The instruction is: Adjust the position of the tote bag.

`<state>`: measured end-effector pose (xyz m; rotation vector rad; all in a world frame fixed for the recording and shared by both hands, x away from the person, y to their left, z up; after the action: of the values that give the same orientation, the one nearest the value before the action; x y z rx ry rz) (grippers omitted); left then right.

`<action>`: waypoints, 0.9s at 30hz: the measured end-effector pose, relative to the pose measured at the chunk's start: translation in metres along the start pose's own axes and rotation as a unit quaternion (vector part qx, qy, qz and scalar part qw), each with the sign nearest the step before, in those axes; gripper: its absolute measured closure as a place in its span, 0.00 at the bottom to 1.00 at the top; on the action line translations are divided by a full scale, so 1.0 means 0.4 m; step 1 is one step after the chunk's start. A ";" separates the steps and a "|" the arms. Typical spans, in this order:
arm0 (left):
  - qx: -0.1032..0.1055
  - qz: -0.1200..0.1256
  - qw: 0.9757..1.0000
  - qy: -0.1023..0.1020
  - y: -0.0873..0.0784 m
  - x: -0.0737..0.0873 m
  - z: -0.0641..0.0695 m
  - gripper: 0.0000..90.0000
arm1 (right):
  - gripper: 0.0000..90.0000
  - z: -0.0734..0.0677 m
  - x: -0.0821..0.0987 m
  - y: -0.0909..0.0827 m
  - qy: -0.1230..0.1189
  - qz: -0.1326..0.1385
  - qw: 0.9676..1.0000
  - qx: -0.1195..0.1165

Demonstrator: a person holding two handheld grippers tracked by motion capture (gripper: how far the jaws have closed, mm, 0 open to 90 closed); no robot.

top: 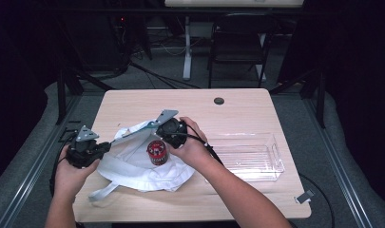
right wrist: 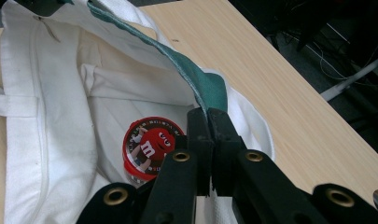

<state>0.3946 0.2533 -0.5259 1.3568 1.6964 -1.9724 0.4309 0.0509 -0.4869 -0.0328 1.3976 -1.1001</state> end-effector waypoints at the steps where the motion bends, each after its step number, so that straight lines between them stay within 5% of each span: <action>1: -0.002 0.007 1.000 0.002 0.001 -0.004 -0.001 0.95 | 0.99 -0.001 -0.001 0.000 0.005 0.001 1.000 -0.002; 27: 0.006 0.016 1.000 -0.007 -0.002 -0.061 0.013 0.99 | 0.99 0.050 0.011 0.006 0.020 -0.008 1.000 0.005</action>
<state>0.4052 0.2395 -0.5080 1.3610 1.6490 -1.9749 0.4471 0.0382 -0.4866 -0.0148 1.4299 -1.1258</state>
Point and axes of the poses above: each handheld gripper's, and its own axes: y roughly forward along the jaws, x roughly out of its underside, z roughly to its right, the point moved 10 cm from there along y, roughly forward along the jaws, and after that the axes turned 3 degrees about z, right-handed, at the moved point
